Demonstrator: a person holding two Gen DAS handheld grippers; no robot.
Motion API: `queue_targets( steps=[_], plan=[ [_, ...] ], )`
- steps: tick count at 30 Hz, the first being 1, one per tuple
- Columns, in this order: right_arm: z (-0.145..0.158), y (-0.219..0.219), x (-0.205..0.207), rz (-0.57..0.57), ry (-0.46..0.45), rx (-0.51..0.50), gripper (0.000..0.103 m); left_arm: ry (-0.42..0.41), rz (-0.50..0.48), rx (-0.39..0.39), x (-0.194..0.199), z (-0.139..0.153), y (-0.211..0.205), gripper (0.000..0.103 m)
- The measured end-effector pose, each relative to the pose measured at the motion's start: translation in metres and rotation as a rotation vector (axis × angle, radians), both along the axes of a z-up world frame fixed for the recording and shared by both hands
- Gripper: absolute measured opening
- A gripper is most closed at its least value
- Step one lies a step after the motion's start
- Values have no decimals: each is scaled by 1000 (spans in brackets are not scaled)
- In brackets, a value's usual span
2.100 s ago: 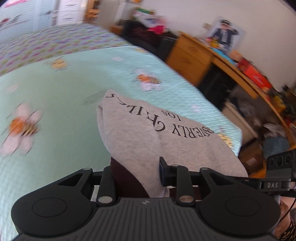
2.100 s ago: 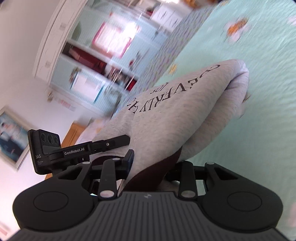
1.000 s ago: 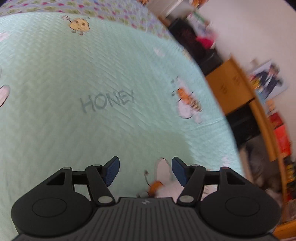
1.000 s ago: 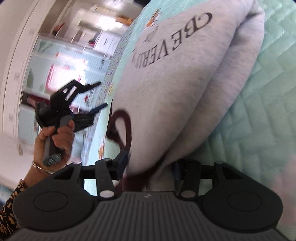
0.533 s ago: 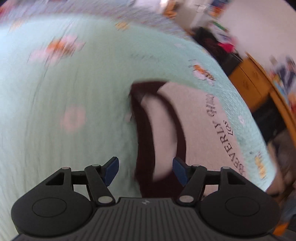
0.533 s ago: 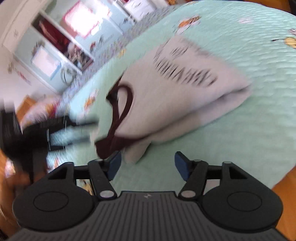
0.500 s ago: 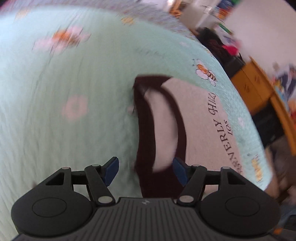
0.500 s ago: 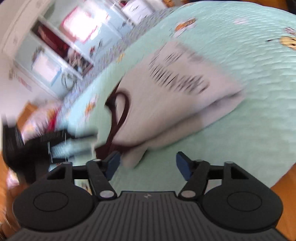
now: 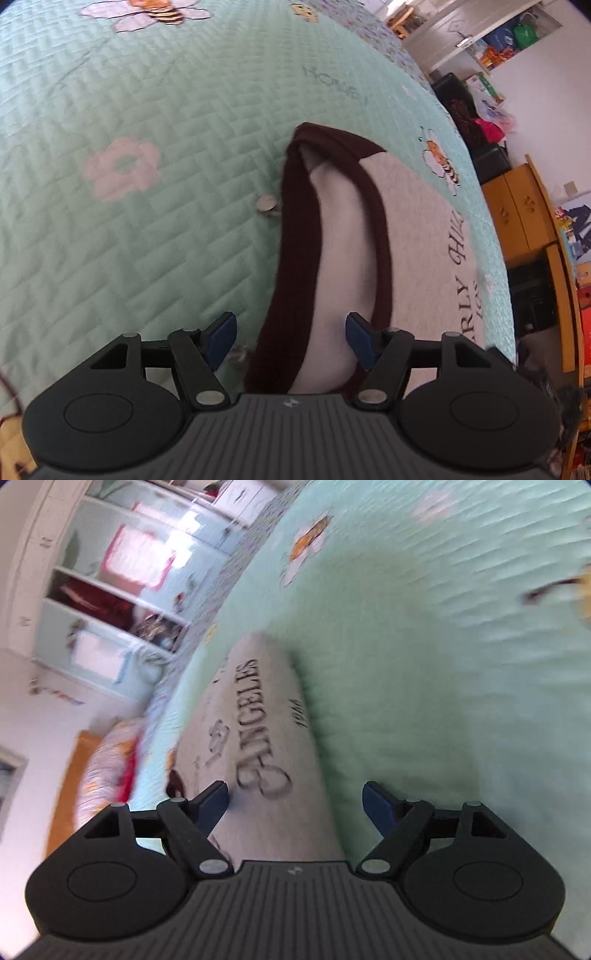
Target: Fold clothes
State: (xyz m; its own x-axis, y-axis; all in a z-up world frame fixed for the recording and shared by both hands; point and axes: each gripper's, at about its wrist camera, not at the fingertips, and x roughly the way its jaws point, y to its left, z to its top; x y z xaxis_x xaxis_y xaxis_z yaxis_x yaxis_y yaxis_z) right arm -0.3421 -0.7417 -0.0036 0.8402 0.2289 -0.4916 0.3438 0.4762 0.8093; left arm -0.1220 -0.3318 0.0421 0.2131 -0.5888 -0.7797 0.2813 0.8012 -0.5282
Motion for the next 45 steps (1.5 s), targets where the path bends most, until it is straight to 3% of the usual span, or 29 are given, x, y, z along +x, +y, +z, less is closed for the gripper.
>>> queue_targets(
  steps=[2,5,7,11,15,18,20,21,23,24,27,29,31,32,34,36,40,43,45],
  plan=[
    [-4,0,20,75,-33,30,80,-5,-28,-16,5,-2,-8,72],
    [-7,5,45,126,-6,24,79,-2,-73,-57,15,-8,-19,73],
    [-6,7,56,144,9,13,72,2,-82,-86,20,-13,-24,73],
    [10,12,59,140,29,-44,59,-57,-108,-49,17,-6,-38,59],
    [47,5,59,143,-20,-156,53,-58,-134,-121,14,6,-60,45],
    [65,-24,53,90,-30,-220,53,-114,-185,-143,8,17,-90,44],
    [64,-41,39,41,9,-290,53,-130,-196,-68,6,9,-116,46],
    [53,-49,34,12,48,-294,54,-99,-206,-17,6,-2,-128,48],
    [20,-67,27,-15,133,-218,66,-134,-220,12,2,-9,-138,51],
    [14,-70,23,-22,136,-192,67,-149,-229,30,-1,-5,-141,51],
    [30,-64,8,-75,116,-181,75,-172,-175,113,-4,14,-136,54],
    [52,-54,1,-116,119,-235,76,-243,-73,227,-8,36,-127,57],
    [74,-43,-4,-132,116,-314,78,-288,16,313,-15,60,-121,67],
    [85,-37,-7,-136,113,-358,79,-299,30,306,-19,71,-118,68],
    [109,-23,-1,-93,141,-474,78,-305,35,281,-31,91,-121,69],
    [130,-6,10,-3,164,-545,79,-306,-2,264,-42,106,-132,79],
    [138,12,38,226,199,-397,71,-178,-105,326,-57,110,-156,84],
    [131,23,51,315,262,-277,67,-108,-94,373,-64,103,-164,84],
    [128,28,58,346,299,-283,63,-47,-47,357,-65,95,-161,84]
  ],
)
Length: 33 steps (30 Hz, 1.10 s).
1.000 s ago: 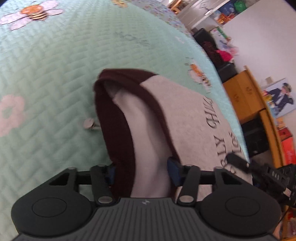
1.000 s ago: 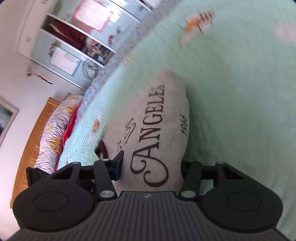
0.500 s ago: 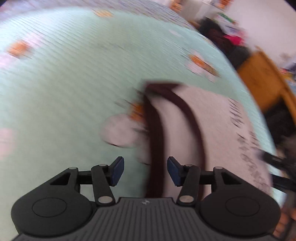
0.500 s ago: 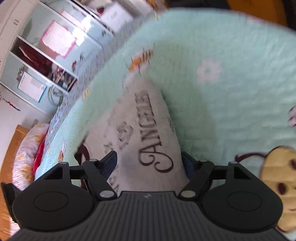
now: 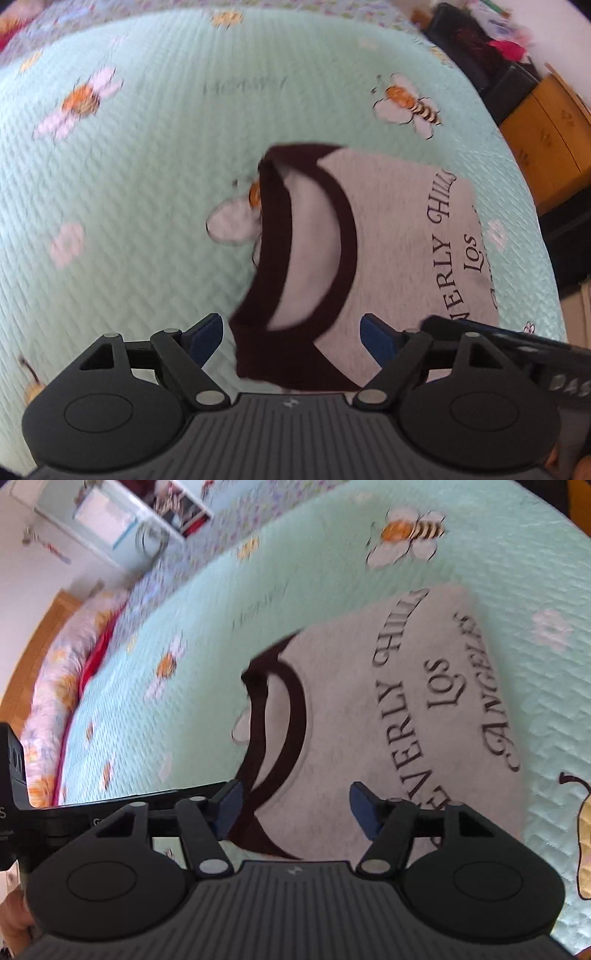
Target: Fold clothes
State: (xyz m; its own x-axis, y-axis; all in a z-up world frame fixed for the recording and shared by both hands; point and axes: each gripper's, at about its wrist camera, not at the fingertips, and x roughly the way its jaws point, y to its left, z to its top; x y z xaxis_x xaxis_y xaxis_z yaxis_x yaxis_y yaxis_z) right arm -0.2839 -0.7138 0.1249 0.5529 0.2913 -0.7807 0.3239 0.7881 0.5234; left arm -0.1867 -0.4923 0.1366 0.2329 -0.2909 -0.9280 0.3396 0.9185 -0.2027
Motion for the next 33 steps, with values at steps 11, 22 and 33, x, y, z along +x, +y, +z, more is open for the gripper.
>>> queue_targets(
  steps=[11,22,33],
  plan=[
    [-1,-4,2,40,60,-70,58,55,80,-53,1,-13,-8,84],
    [-5,-15,7,-8,75,-129,59,-147,28,209,0,-5,-24,79],
    [5,-12,16,-52,173,-382,66,-236,28,452,11,-9,-26,80]
  ],
)
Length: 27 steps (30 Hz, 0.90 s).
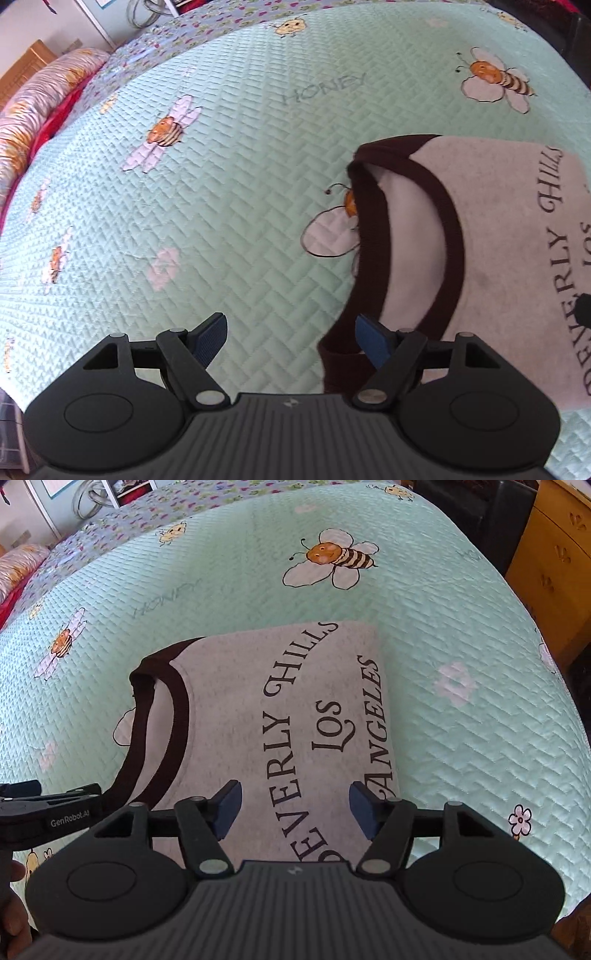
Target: Fold clothes
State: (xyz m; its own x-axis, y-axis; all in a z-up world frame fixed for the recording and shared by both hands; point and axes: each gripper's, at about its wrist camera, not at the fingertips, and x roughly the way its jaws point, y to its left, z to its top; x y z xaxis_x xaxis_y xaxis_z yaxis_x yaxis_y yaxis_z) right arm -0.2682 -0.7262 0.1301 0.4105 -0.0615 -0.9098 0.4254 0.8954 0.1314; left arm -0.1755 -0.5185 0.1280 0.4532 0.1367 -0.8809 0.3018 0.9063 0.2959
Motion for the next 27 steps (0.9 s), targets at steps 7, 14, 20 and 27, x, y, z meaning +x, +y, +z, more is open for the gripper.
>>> queue_targets(
  steps=[7,14,20,27],
  plan=[
    [-7,6,-2,18,25,68,67,13,5,34,2,0,2,80],
    [-11,8,-5,41,7,183,67,6,-13,59,-3,0,3,81],
    [-16,6,-7,46,-47,320,67,-2,-25,77,-4,1,3,81],
    [-18,5,-6,36,-46,331,67,3,-30,90,-5,-2,2,81]
  ],
)
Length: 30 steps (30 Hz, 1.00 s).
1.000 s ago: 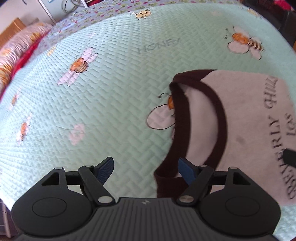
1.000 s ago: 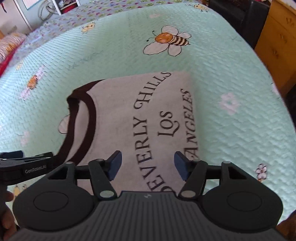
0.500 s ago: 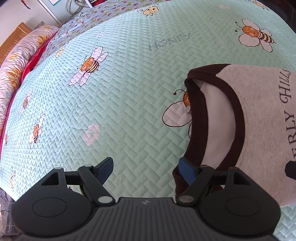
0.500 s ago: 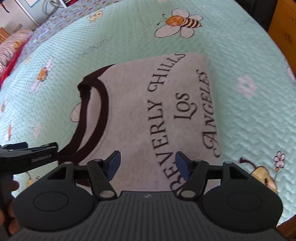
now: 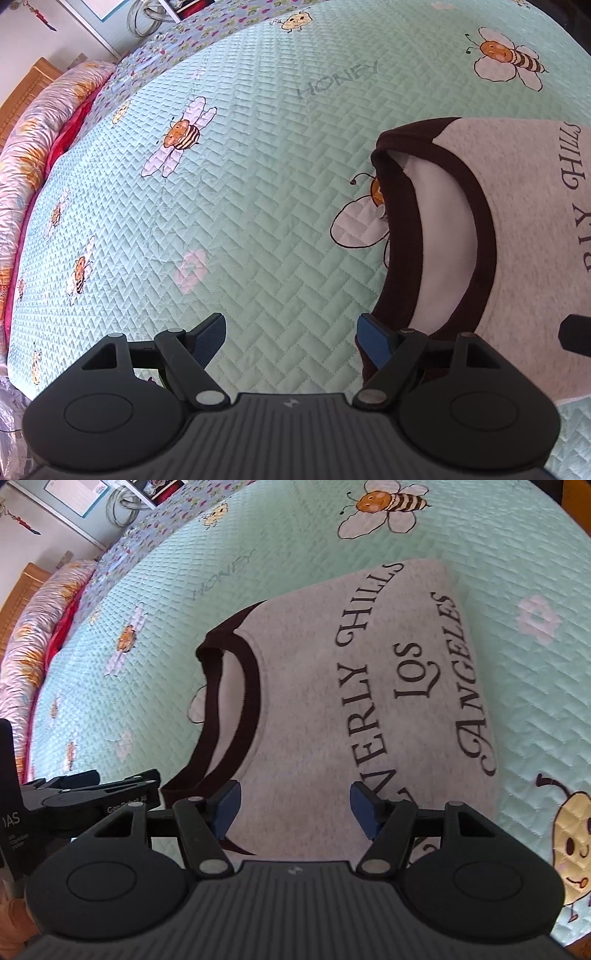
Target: Fold clothes
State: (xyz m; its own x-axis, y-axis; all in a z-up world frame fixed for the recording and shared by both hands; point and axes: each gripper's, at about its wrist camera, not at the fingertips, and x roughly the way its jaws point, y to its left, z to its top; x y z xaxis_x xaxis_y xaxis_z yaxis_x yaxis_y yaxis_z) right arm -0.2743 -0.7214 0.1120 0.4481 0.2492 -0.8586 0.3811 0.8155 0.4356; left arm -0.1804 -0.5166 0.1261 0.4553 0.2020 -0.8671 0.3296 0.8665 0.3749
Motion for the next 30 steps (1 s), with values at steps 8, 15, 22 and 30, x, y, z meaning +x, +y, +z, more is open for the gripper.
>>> queue_targets(
  steps=[8,15,22,30],
  plan=[
    [0,-2,0,-8,8,-14,68,10,-8,-4,-2,-2,-2,81],
    [6,-9,-3,-33,-14,-28,69,-1,-19,-28,0,5,-6,81],
    [14,-20,-5,-57,-32,-31,69,-40,-38,-68,-2,27,-12,81],
    [23,-13,-13,-36,-36,-49,70,-13,-55,-79,-20,26,-11,81]
  ],
)
